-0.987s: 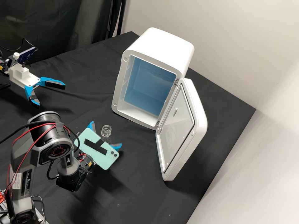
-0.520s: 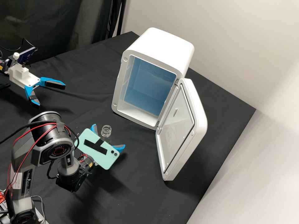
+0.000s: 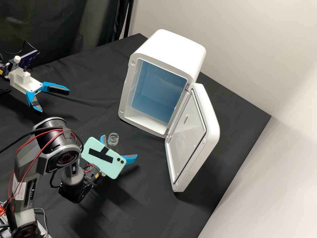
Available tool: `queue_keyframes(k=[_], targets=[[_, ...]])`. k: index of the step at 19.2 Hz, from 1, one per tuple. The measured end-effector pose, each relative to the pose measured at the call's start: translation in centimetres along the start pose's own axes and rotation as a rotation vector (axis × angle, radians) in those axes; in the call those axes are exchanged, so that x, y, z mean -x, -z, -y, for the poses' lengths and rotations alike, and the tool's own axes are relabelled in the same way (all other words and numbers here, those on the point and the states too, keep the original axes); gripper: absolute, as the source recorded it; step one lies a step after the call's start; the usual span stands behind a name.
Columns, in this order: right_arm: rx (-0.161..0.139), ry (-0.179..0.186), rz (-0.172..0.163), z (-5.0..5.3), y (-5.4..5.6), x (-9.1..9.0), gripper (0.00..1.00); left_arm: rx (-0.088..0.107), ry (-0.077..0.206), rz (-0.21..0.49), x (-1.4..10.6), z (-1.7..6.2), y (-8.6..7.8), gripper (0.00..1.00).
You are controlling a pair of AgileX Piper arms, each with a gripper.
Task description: Place the flask in the incubator
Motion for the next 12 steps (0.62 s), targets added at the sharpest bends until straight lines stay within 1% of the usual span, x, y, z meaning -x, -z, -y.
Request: queue_keyframes(k=[2,5,10,11,12], targets=[[-0.003,0.004,0.004,0.14,-0.03,0.13,1.0,0.0,0.0,0.0,0.0,0.0,0.0,1.0],[-0.001,0.01,-0.001,0.29,0.12,0.08,1.0,0.0,0.0,0.0,0.0,0.0,0.0,1.0],[-0.001,0.012,-0.002,0.31,0.15,0.07,1.0,0.0,0.0,0.0,0.0,0.0,0.0,1.0],[0.0,0.013,-0.004,0.35,0.19,0.05,0.0,0.0,0.0,0.0,0.0,0.0,0.0,1.0],[-0.001,0.014,-0.003,0.38,0.18,0.08,0.0,0.0,0.0,0.0,0.0,0.0,0.0,1.0]])
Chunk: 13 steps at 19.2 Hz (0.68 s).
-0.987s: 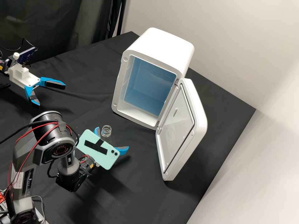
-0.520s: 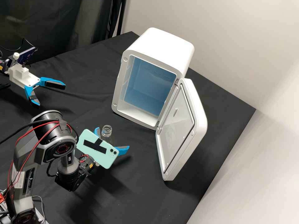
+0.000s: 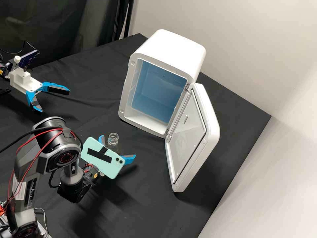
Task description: Place the flask in the incubator
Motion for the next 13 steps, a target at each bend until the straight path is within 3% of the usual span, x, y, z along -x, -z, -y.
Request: queue_keyframes(k=[7,9,13], targets=[[0.001,-0.001,-0.001,0.05,0.14,0.27,0.0,-0.005,0.006,0.01,0.01,0.05,-0.07,1.0],[0.001,-0.001,-0.001,0.05,0.14,0.27,0.0,0.006,0.006,0.01,0.01,0.05,-0.07,1.0],[0.001,-0.001,-0.001,0.05,0.14,0.27,0.0,0.008,0.006,0.01,0.01,0.05,-0.07,1.0]])
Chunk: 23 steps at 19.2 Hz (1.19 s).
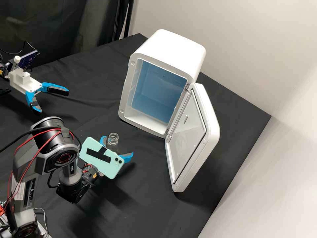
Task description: Place the flask in the incubator
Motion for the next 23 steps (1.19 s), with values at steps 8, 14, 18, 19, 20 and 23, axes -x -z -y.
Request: queue_keyframes(k=[8,14,18,19,20,23], targets=[[0.0,0.0,0.0,0.0,0.0,0.0,0.0,-0.006,-0.011,0.003,0.07,-0.18,-0.1,1.0],[0.0,0.0,0.0,0.0,0.0,0.0,0.0,-0.008,-0.014,0.004,0.09,-0.23,-0.12,1.0],[0.001,0.002,-0.002,0.05,0.05,-0.02,0.0,-0.008,-0.015,0.004,0.09,-0.24,-0.13,1.0],[0.001,0.003,-0.003,0.06,0.07,-0.03,0.0,-0.008,-0.015,0.004,0.09,-0.24,-0.13,1.0],[0.001,0.003,-0.003,0.06,0.07,-0.03,0.0,-0.008,-0.015,0.004,0.09,-0.24,-0.13,1.0],[0.001,0.003,-0.003,0.06,0.07,-0.03,0.0,-0.008,-0.015,0.004,0.09,-0.24,-0.13,1.0]])
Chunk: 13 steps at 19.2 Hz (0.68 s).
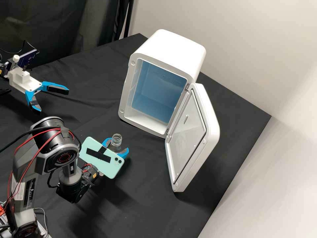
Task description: Place the flask in the incubator
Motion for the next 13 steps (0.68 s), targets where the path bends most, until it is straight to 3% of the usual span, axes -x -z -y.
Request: queue_keyframes(k=[13], targets=[[0.002,-0.005,0.004,-0.03,0.18,0.26,0.0,0.0,0.0,0.0,0.0,0.0,0.0,1.0]])
